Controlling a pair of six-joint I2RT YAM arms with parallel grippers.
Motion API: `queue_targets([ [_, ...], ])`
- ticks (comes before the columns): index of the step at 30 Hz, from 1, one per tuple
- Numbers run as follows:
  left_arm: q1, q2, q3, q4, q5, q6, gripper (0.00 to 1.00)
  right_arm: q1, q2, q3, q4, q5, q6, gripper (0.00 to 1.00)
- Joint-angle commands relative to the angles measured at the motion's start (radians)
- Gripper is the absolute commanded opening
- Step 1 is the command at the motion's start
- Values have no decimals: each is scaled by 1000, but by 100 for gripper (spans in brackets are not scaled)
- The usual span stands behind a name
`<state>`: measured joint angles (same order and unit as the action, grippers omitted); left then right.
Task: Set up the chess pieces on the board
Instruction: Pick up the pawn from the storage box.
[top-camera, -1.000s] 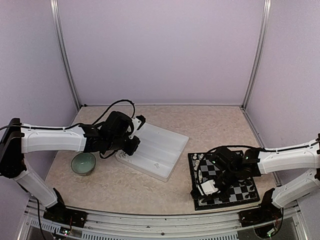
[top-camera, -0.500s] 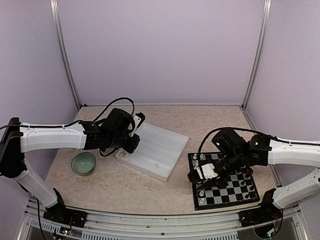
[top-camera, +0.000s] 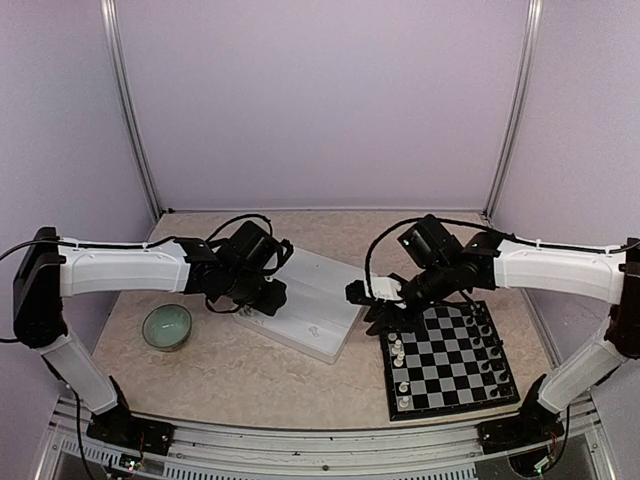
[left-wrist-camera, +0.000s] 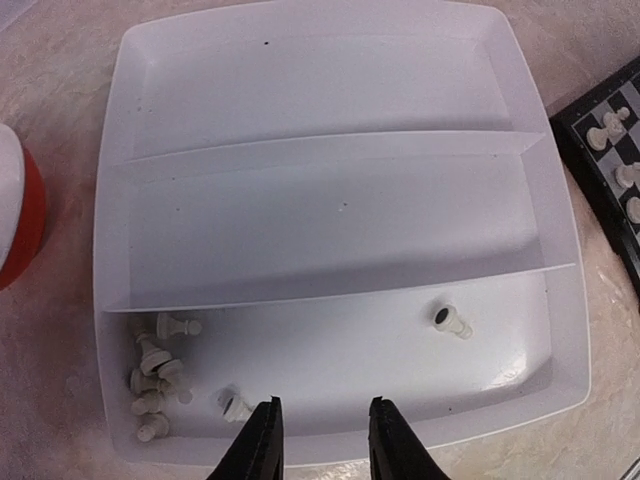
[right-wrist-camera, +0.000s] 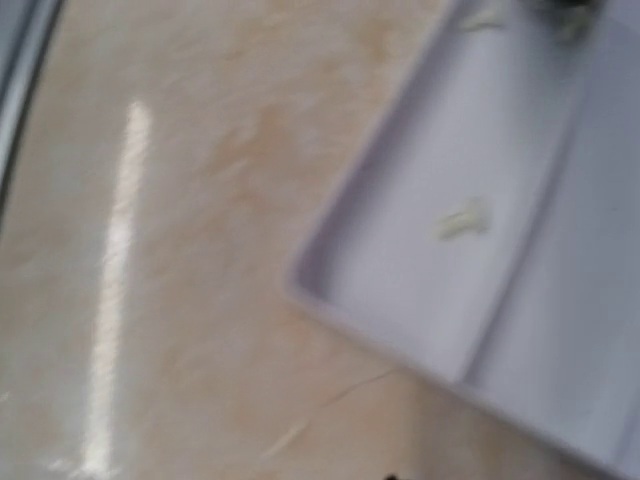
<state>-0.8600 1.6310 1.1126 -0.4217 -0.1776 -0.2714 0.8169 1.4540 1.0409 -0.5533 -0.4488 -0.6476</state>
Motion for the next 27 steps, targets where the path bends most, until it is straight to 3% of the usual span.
queue_targets([
  [1, 1, 44, 79, 25, 136, 76, 32, -51, 73, 122, -29, -33, 43, 28],
  [5, 22, 127, 123, 33, 169, 52, 30, -91, 100, 159, -50, -17, 20, 28],
  [9, -9, 164, 74, 136, 260, 39, 28, -105, 108, 138, -38, -5, 2, 28],
  [14, -50, 201, 28, 197, 274, 67, 26, -106, 100, 125, -32, -6, 25, 28],
  [27, -8, 267, 32, 218, 313, 63, 22, -107, 66, 110, -12, -18, 57, 27],
])
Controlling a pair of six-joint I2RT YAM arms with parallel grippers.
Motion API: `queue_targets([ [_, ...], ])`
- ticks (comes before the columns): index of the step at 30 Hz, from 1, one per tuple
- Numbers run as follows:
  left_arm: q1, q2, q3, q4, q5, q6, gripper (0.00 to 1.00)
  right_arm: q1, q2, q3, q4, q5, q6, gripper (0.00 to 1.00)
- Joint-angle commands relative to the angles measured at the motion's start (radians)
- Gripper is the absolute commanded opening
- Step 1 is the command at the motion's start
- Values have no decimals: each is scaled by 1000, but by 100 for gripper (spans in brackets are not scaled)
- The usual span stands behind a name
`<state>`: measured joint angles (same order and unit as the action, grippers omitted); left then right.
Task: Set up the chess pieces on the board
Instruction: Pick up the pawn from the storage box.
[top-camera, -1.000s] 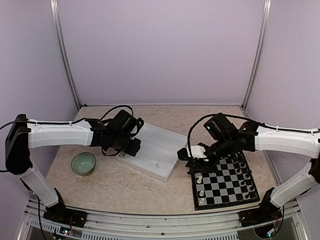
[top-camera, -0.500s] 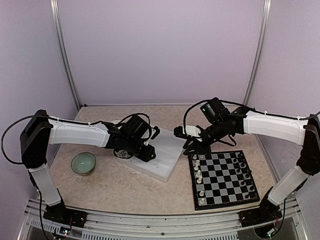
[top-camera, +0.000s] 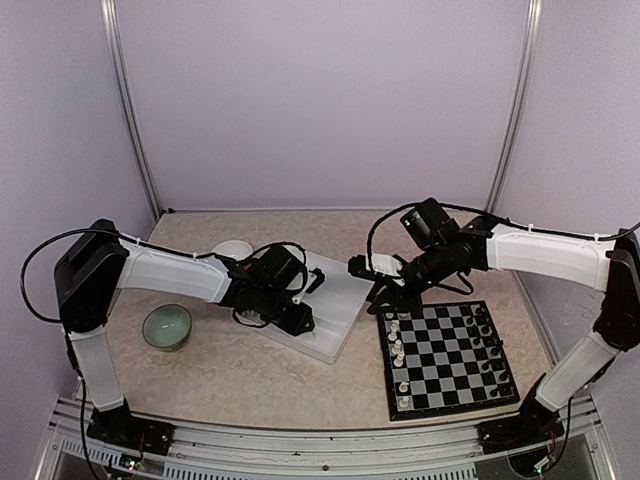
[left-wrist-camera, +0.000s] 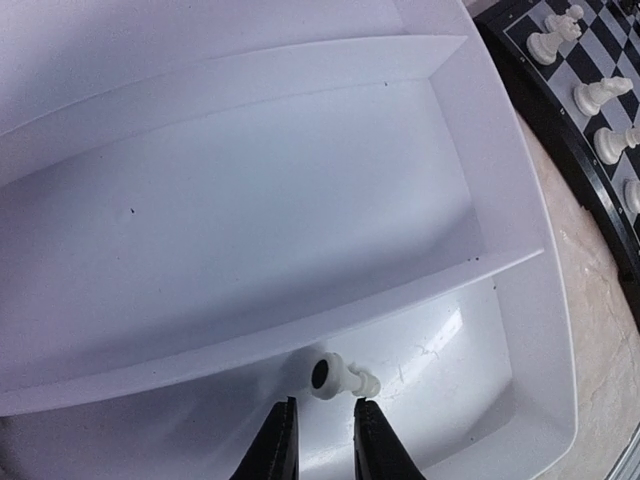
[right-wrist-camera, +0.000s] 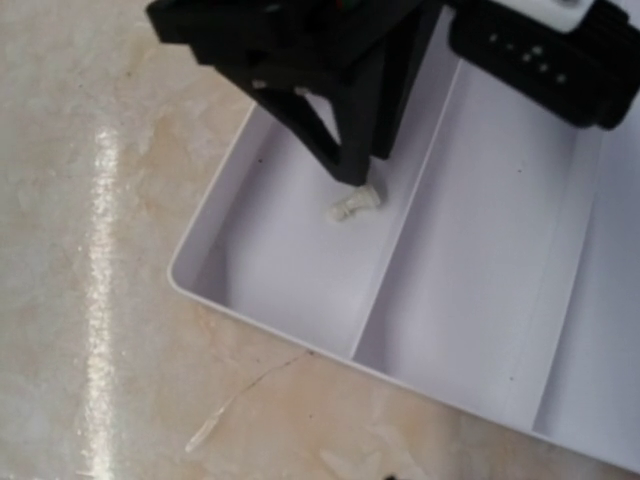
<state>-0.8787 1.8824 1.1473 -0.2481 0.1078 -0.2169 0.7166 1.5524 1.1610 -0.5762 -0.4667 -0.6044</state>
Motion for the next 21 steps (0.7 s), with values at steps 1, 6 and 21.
queue_targets([
  [1, 12, 16, -4, 52, 33, 5, 22, -6, -31, -6, 11, 0, 14, 27],
  [6, 11, 53, 11, 60, 48, 1, 25, -6, -19, -4, 7, 3, 6, 27],
  [21, 12, 112, 41, 72, 48, -17, 22, -7, -27, -35, 25, 10, 4, 27],
])
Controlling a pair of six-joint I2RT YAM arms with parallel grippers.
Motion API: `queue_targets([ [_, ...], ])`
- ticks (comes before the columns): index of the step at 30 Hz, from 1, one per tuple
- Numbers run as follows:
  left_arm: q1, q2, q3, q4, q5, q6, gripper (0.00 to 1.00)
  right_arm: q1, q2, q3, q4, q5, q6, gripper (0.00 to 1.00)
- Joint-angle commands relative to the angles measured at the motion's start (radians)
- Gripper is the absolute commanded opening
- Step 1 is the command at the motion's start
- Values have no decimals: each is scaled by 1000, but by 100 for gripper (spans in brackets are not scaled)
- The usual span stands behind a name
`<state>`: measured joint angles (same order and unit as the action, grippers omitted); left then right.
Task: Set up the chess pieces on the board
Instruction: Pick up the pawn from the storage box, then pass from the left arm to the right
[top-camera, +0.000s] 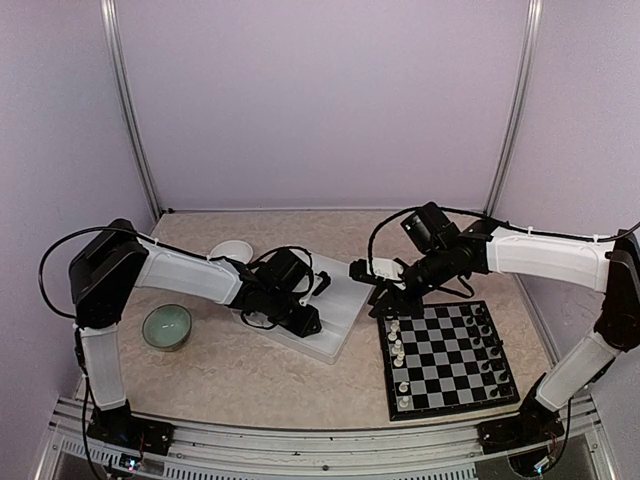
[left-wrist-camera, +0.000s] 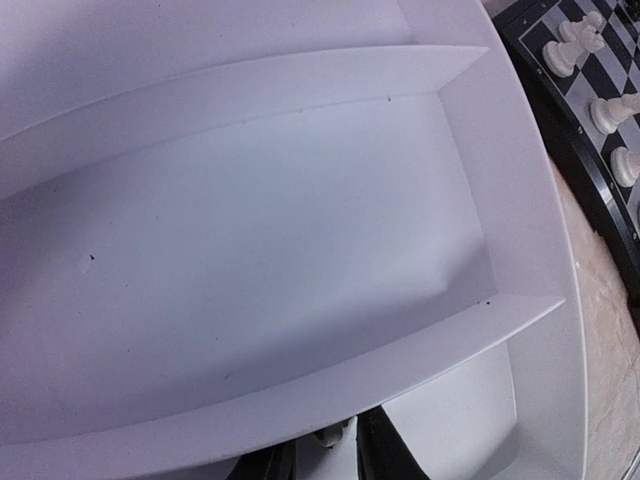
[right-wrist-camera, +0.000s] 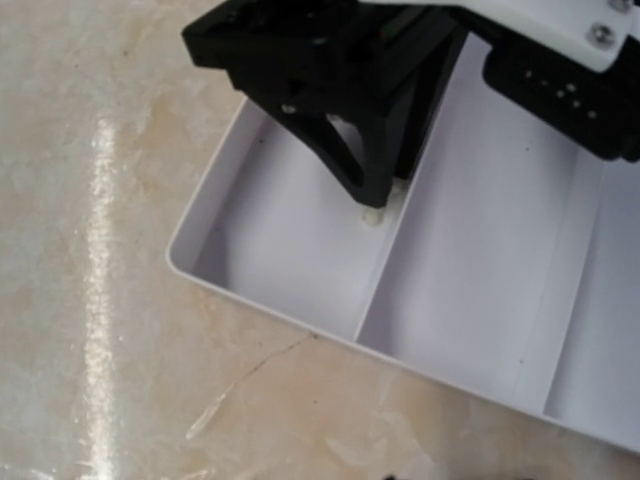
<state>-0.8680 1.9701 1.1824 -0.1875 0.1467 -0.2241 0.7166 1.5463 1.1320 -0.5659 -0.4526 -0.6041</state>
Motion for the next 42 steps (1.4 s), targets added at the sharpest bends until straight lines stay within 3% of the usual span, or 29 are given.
queue_targets([
  [1, 1, 23, 3, 18, 15, -12, 20, -7, -17, -4, 14, -8, 4, 27],
  [7, 9, 10, -35, 42, 23, -36, 10, -6, 11, 17, -1, -40, 12, 27],
  [12, 48, -74, -148, 147, 79, -94, 7, -5, 44, 29, 36, -67, 60, 24],
  [18, 94, -177, -291, 361, 161, -214, 6, 5, 135, 95, 94, -81, 117, 23],
  [27, 142, -286, -390, 578, 274, -430, 7, 88, 196, 183, 193, 15, 126, 26],
  [42, 149, -309, -401, 719, 415, -559, 8, 160, 238, 228, 229, 109, 90, 28],
])
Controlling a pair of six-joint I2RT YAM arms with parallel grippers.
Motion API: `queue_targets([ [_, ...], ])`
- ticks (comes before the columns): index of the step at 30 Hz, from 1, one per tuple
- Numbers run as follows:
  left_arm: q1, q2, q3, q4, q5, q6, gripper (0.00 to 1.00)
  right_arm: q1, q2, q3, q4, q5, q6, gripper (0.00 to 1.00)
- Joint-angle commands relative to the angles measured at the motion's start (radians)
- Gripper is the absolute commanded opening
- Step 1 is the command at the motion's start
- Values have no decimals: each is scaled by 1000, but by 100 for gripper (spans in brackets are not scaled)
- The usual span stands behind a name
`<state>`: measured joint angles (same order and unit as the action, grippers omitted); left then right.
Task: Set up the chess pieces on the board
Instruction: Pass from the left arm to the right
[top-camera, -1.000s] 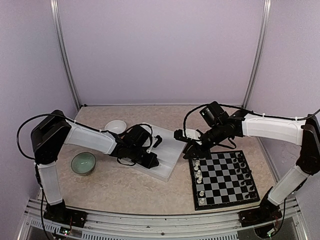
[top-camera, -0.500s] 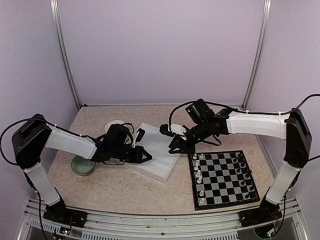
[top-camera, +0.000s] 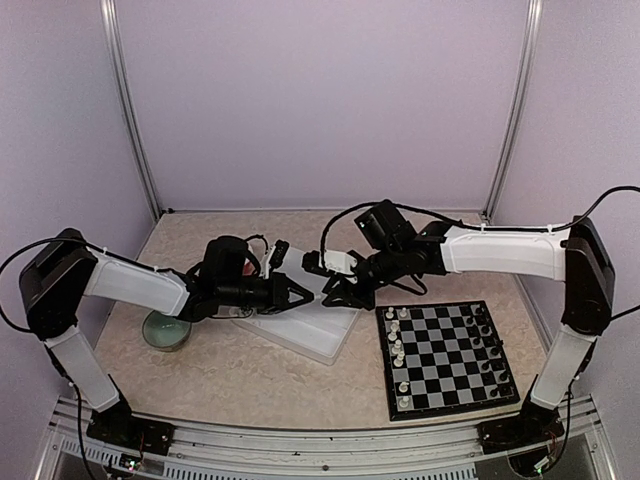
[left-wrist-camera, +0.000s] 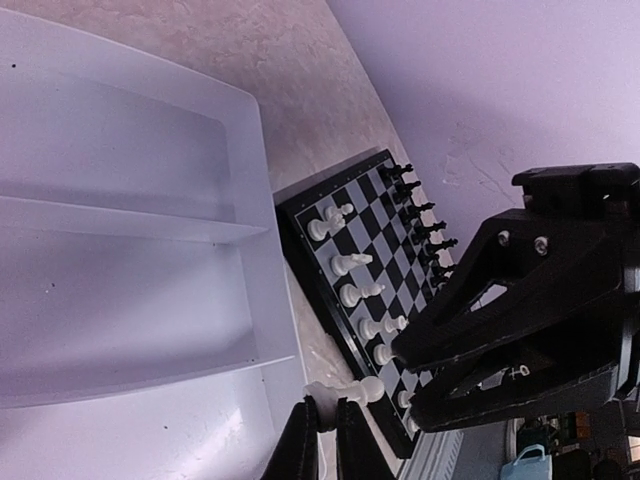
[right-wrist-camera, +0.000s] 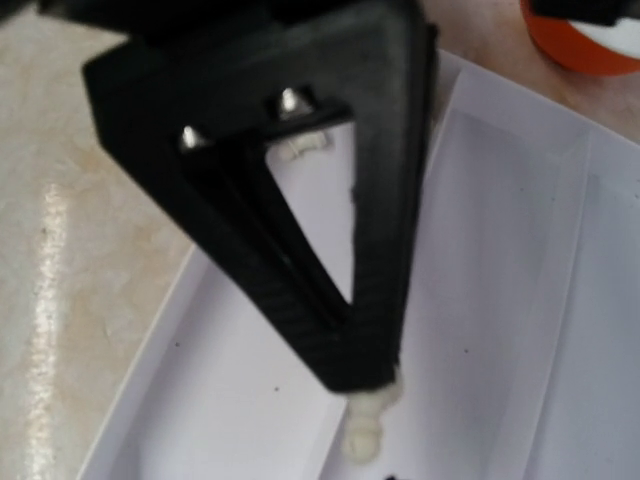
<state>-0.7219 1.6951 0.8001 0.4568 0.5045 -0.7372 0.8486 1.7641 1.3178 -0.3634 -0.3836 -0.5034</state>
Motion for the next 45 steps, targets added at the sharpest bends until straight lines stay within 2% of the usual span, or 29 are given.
queue_targets([
  [1, 3, -34, -19, 77, 61, -48, 8, 30, 25, 45, 31, 45, -9, 28],
  [16, -5, -55, -39, 104, 75, -60, 9, 32, 47, 63, 38, 47, 15, 27],
  [21, -8, -52, -38, 109, 80, -63, 10, 32, 47, 62, 36, 20, 19, 15],
  [26, -10, -51, -38, 113, 79, -63, 10, 32, 54, 63, 30, 9, 19, 9],
  [30, -7, -49, -28, 90, 81, -48, 17, 31, 53, 69, 20, -6, 15, 1],
  [36, 38, -117, 79, -218, 4, 142, 30, 7, -1, 53, -84, 13, -74, 0],
  [40, 73, -165, 207, -505, -82, 318, 33, -43, -48, 37, -213, 25, -180, 0],
  [45, 77, -184, 372, -742, -228, 463, 34, -157, -110, -20, -315, 36, -251, 0],
])
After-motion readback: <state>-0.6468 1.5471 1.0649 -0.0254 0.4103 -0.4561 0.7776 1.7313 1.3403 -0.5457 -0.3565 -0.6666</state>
